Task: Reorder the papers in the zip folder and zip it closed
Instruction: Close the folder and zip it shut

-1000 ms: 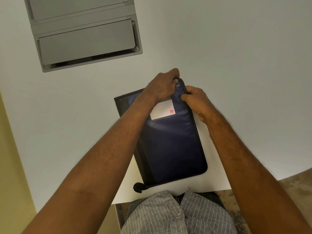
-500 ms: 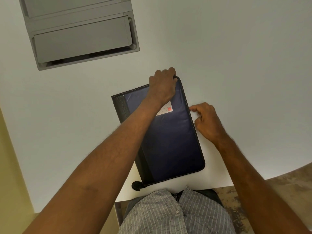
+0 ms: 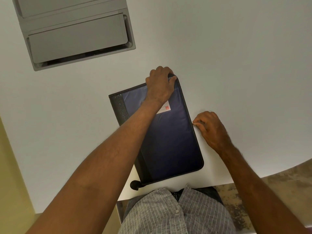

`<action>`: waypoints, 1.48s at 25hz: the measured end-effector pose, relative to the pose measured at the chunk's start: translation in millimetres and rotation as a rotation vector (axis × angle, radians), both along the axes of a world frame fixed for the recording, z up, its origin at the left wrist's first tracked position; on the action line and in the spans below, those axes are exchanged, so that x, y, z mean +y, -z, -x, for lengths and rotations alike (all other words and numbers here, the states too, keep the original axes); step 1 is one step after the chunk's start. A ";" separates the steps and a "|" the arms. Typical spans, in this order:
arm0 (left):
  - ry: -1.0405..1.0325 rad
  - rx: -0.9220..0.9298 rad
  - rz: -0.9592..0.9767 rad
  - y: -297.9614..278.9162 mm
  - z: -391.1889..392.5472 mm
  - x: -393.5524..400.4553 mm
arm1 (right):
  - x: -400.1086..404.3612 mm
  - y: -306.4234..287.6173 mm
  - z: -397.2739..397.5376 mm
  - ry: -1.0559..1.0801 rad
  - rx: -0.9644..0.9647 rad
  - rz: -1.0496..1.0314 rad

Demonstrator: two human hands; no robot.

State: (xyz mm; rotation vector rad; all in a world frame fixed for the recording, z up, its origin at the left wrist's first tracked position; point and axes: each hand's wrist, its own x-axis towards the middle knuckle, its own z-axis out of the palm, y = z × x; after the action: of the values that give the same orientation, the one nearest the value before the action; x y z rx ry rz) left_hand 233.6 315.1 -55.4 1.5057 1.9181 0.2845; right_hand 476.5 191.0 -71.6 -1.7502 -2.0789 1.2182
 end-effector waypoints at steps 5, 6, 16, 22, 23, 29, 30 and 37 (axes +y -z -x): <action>0.020 -0.040 0.006 1.8 -1.8 -3.4 | 1.2 5.6 26.1 0.228 0.009 -0.045; 0.024 -0.050 0.003 2.3 -3.6 -5.5 | 9.8 4.0 33.6 0.245 0.016 -0.065; 0.033 -0.099 -0.029 2.0 -13.3 -13.7 | 105.0 5.8 76.7 0.214 0.089 -0.139; 0.037 -0.185 -0.037 2.6 -6.4 -16.7 | 142.5 -1.8 79.1 0.060 0.135 -0.133; 0.040 -0.178 -0.042 1.3 -2.5 -17.1 | 148.0 -4.7 78.7 0.039 0.131 -0.108; -0.153 0.070 -0.020 -4.1 24.3 -35.0 | 167.8 -12.2 83.2 -0.180 0.038 -0.138; -0.160 0.023 -0.020 -3.8 25.0 -34.7 | 171.5 -13.3 88.2 -0.219 0.036 -0.149; -0.195 0.078 -0.072 -4.3 33.4 -42.3 | 187.0 -28.7 132.1 -0.324 -0.022 0.002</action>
State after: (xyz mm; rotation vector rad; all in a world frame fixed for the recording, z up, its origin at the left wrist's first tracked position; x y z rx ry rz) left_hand 200.1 272.8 -51.1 1.3943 2.1420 0.3897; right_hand 344.4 378.0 -42.9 -1.4721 -2.4448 1.2815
